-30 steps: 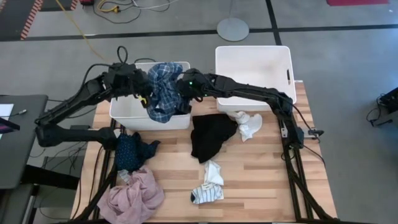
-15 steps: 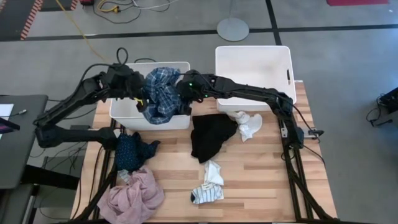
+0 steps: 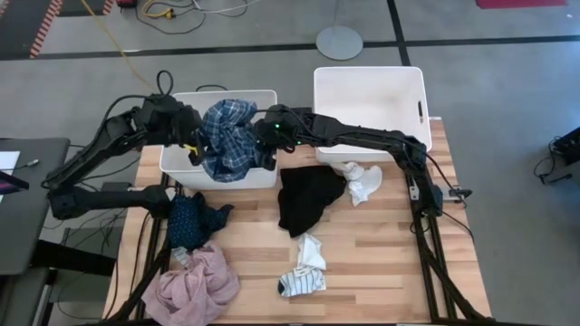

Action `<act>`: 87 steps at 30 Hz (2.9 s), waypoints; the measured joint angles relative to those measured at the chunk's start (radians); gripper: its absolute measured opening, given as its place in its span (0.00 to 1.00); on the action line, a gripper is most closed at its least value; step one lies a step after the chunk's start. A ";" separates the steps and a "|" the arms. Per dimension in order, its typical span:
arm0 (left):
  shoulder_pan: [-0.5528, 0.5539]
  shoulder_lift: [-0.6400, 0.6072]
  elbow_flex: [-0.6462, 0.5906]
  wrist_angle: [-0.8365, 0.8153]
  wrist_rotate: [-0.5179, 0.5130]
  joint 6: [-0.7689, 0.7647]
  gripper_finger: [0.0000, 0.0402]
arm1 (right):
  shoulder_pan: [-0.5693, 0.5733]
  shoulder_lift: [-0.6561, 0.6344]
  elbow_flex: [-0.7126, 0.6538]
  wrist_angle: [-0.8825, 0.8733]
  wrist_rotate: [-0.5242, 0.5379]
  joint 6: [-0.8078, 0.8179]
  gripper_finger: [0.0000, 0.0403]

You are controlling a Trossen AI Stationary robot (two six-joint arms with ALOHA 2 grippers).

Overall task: Sort clothes
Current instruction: Put the blue patterned polo shirt into the left laundry bin, then put the white patterned sock into the right laundry bin

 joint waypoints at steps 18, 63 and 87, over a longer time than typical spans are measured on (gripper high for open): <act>-0.002 0.015 0.000 -0.039 0.127 0.001 0.53 | 0.050 0.000 0.000 0.060 -0.046 -0.093 0.44; 0.021 0.169 0.000 -0.046 -0.226 0.093 0.21 | -0.038 -0.003 0.060 0.126 -0.099 -0.031 0.08; -0.008 0.145 0.127 -0.150 0.340 -0.022 0.69 | -0.035 -0.001 0.033 0.127 -0.312 0.091 0.75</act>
